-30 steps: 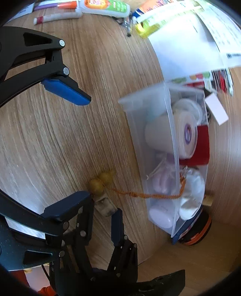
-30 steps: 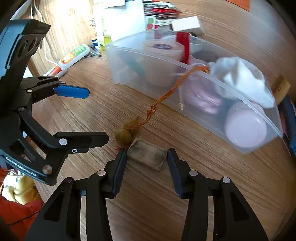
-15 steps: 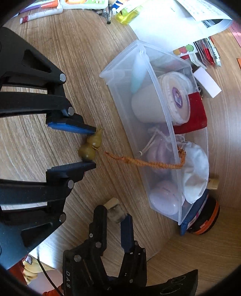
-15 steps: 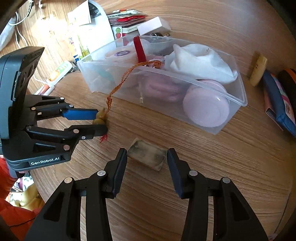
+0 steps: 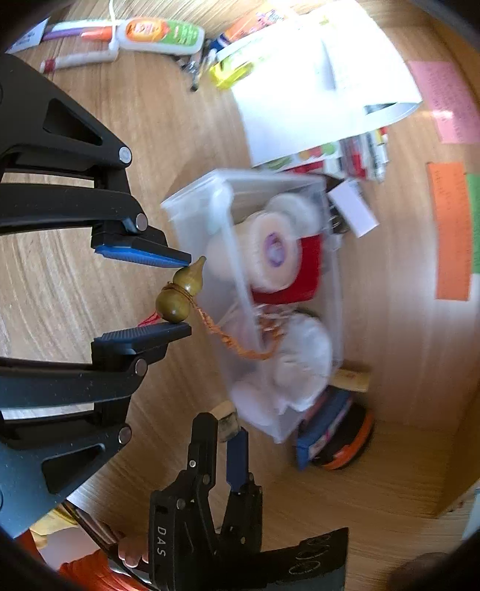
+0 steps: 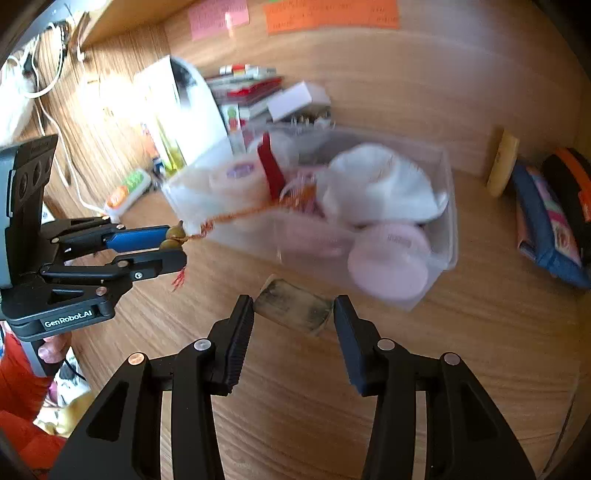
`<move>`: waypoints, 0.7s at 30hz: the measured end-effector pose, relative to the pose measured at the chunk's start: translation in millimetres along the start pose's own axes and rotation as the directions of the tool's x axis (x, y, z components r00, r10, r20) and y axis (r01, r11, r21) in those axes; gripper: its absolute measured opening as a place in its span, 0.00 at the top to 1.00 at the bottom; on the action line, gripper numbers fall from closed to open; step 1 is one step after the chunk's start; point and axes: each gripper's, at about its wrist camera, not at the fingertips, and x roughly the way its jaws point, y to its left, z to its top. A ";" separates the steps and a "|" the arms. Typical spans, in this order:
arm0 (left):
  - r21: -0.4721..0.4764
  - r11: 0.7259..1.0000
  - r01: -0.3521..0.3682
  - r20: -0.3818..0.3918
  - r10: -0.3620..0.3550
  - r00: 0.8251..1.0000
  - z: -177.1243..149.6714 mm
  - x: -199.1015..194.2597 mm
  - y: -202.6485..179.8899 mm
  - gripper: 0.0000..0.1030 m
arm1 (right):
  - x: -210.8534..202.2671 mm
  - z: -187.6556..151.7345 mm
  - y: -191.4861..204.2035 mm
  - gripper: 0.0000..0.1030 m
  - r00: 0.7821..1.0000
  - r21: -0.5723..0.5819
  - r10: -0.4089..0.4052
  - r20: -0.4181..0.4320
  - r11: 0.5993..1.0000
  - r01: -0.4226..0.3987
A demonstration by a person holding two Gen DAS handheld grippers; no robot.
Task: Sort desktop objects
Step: 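Grasp the yellow gourd charm with the left gripper while the right reaches the worn block, then drop the gourd charm and worn block into the clear box, open both grippers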
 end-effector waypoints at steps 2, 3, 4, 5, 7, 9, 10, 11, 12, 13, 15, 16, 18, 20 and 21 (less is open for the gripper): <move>-0.012 1.000 0.006 0.020 -0.005 1.000 7.6 -2.6 2.3 0.71 | -3.8 7.0 0.1 0.60 1.000 -0.001 0.000 0.021 1.000 0.000; -0.017 1.000 0.013 0.028 -0.013 1.000 9.4 -4.5 3.8 0.71 | -5.4 10.2 0.5 0.60 1.000 -0.002 -0.002 0.031 1.000 0.002; -0.023 1.000 0.020 0.034 -0.019 0.999 11.7 -5.4 5.3 0.71 | -7.1 13.6 0.4 0.60 0.999 0.000 -0.002 0.040 1.000 0.002; -0.026 0.999 0.026 0.041 -0.025 0.999 13.2 -7.5 7.0 0.71 | -8.6 17.5 0.2 0.60 0.999 0.002 0.001 0.050 1.000 -0.001; -0.026 0.999 0.034 0.051 -0.033 0.998 16.7 -9.0 7.8 0.71 | -11.0 22.9 -0.3 0.60 0.998 0.005 0.004 0.063 1.000 -0.004; -0.024 0.999 0.044 0.061 -0.043 0.997 19.7 -9.2 7.0 0.71 | -13.4 28.1 -1.3 0.60 0.997 0.004 0.001 0.074 1.000 -0.001; -0.025 0.998 0.051 0.065 -0.049 0.997 22.0 -7.9 6.8 0.71 | -13.6 30.5 -1.6 0.60 0.997 0.003 0.001 0.079 1.000 -0.002; -0.002 0.997 0.081 0.063 -0.081 0.995 24.0 -6.2 6.3 0.71 | -12.7 33.2 -2.2 0.60 0.997 0.002 0.003 0.082 1.000 -0.003; 0.001 0.996 0.089 0.064 -0.089 0.994 26.0 -4.2 5.4 0.71 | -13.3 33.4 -3.0 0.60 0.996 0.003 0.002 0.084 1.000 -0.002; 0.003 0.996 0.093 0.062 -0.093 0.994 28.4 -0.3 4.3 0.71 | -12.5 35.7 -3.4 0.60 0.996 0.004 0.002 0.086 1.000 -0.002; 0.004 0.995 0.096 0.055 -0.096 0.994 31.0 4.9 2.3 0.71 | -8.0 40.9 -5.0 0.60 0.996 0.002 0.004 0.084 1.000 -0.004; 0.003 0.995 0.098 0.049 -0.098 0.994 32.7 9.2 1.6 0.71 | -5.9 43.0 -5.6 0.60 0.997 0.000 0.006 0.082 1.000 -0.006; -0.006 0.994 0.111 0.033 -0.111 0.993 35.2 17.3 1.4 0.71 | 0.8 47.8 -6.1 0.60 0.997 -0.005 0.010 0.075 1.000 -0.009; -0.017 0.992 0.124 0.021 -0.124 0.992 37.6 24.1 1.7 0.71 | 6.9 50.5 -6.4 0.60 0.998 -0.009 0.013 0.067 1.000 -0.012; -0.020 0.991 0.132 0.017 -0.132 0.991 38.6 26.2 1.7 0.71 | 9.4 51.7 -6.8 0.60 0.998 -0.012 0.014 0.063 1.000 -0.013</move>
